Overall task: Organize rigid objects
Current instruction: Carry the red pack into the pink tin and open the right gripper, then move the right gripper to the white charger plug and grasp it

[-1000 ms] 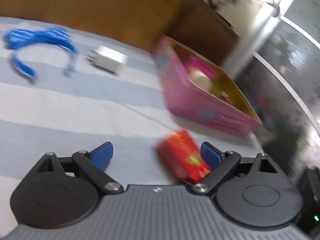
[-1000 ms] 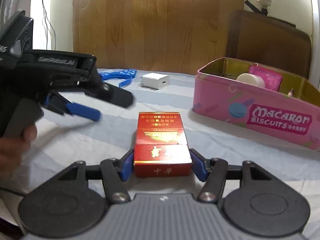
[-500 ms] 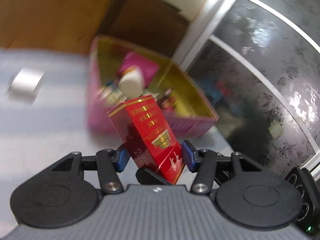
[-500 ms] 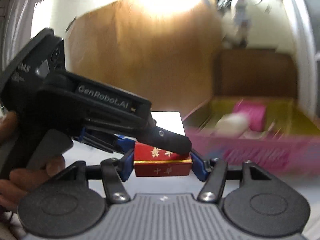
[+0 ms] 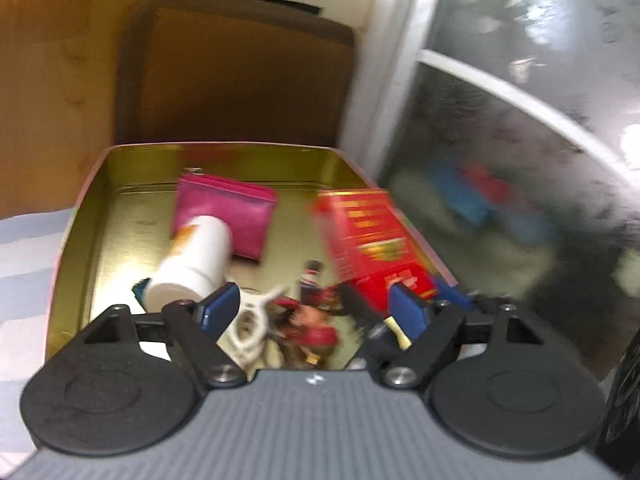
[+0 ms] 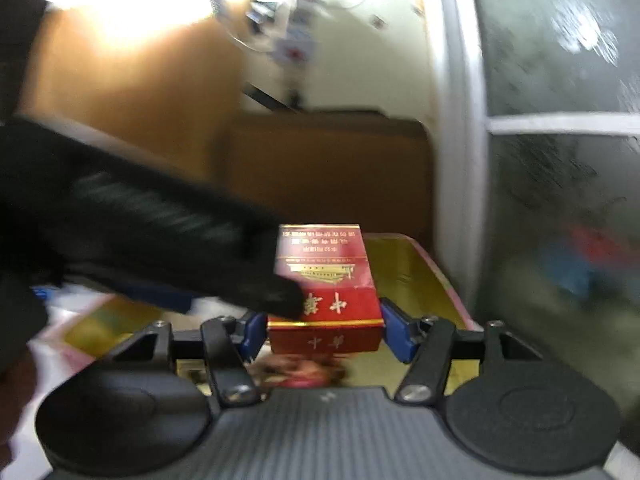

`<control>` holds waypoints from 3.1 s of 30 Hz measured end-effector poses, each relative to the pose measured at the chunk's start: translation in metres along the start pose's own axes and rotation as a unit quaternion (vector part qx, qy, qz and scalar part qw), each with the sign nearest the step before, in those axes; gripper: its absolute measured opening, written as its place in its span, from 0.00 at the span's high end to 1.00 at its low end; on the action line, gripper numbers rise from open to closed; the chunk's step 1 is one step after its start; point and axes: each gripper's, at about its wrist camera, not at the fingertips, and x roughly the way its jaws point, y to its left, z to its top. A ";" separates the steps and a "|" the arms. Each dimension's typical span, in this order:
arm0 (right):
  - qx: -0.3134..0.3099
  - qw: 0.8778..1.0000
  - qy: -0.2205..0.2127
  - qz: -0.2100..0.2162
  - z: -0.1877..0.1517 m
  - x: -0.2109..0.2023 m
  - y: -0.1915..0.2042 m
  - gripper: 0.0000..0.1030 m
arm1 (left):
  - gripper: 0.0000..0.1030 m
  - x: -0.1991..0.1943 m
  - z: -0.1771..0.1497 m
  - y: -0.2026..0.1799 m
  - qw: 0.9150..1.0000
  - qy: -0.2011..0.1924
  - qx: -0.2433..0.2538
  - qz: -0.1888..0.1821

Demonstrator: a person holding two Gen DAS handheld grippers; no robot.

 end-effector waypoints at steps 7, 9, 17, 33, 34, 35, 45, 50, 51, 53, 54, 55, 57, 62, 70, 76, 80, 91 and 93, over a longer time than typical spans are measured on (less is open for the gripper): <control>0.039 0.999 0.000 0.019 -0.013 0.021 -0.013 0.20 | 0.12 0.001 0.002 0.007 0.999 -0.013 -0.009 0.034; 0.037 0.999 -0.013 0.023 -0.011 0.016 -0.012 0.20 | 0.12 -0.007 0.003 0.007 0.999 -0.026 -0.010 0.039; 0.045 0.998 -0.033 0.028 -0.013 -0.007 -0.006 0.19 | 0.12 -0.039 -0.010 0.013 0.994 -0.049 0.018 0.097; 0.048 0.997 -0.029 0.053 -0.020 -0.050 0.037 0.19 | 0.12 -0.094 -0.054 0.074 0.982 -0.064 -0.010 0.178; 0.045 0.997 -0.028 0.056 -0.020 -0.051 0.042 0.19 | 0.12 -0.097 -0.057 0.079 0.981 -0.064 -0.013 0.182; 0.041 0.997 -0.027 0.058 -0.020 -0.053 0.046 0.19 | 0.12 -0.099 -0.061 0.083 0.981 -0.064 -0.015 0.185; 0.002 0.995 -0.026 0.099 -0.019 -0.064 0.097 0.19 | 0.12 -0.125 -0.091 0.141 0.969 -0.060 -0.041 0.237; -0.040 0.990 -0.024 0.131 -0.020 -0.067 0.131 0.19 | 0.12 -0.149 -0.112 0.184 0.959 -0.069 -0.076 0.264; -0.048 0.989 -0.022 0.137 -0.020 -0.067 0.138 0.19 | 0.12 -0.154 -0.116 0.194 0.957 -0.072 -0.086 0.269; -0.061 0.987 -0.017 0.149 -0.022 -0.064 0.153 0.19 | 0.12 -0.161 -0.124 0.207 0.951 -0.077 -0.101 0.283; -0.069 0.985 -0.014 0.156 -0.022 -0.062 0.162 0.19 | 0.12 -0.164 -0.127 0.215 0.947 -0.080 -0.109 0.291; -0.077 0.984 -0.011 0.161 -0.023 -0.061 0.170 0.19 | 0.12 -0.166 -0.130 0.221 0.944 -0.082 -0.120 0.298; -0.096 0.980 -0.006 0.175 -0.023 -0.056 0.188 0.19 | 0.12 -0.169 -0.133 0.232 0.939 -0.085 -0.146 0.301; -0.136 0.971 0.011 0.197 -0.017 -0.030 0.233 0.19 | 0.12 -0.177 -0.136 0.243 0.935 -0.099 -0.184 0.287; -0.147 0.970 0.072 0.181 -0.010 0.055 0.282 0.18 | 0.12 -0.176 -0.138 0.246 0.937 -0.104 -0.189 0.275; -0.110 0.965 0.161 0.176 -0.010 0.109 0.294 0.13 | 0.12 -0.174 -0.139 0.247 0.938 -0.105 -0.190 0.271; -0.086 0.958 0.200 0.187 -0.010 0.127 0.292 0.28 | 0.12 -0.174 -0.139 0.248 0.938 -0.104 -0.193 0.268; -0.112 0.949 0.196 0.219 -0.018 0.078 0.275 0.29 | 0.12 -0.174 -0.140 0.251 0.936 -0.104 -0.207 0.264; -0.120 0.946 0.194 0.230 -0.023 0.061 0.265 0.29 | 0.12 -0.174 -0.141 0.251 0.937 -0.103 -0.208 0.263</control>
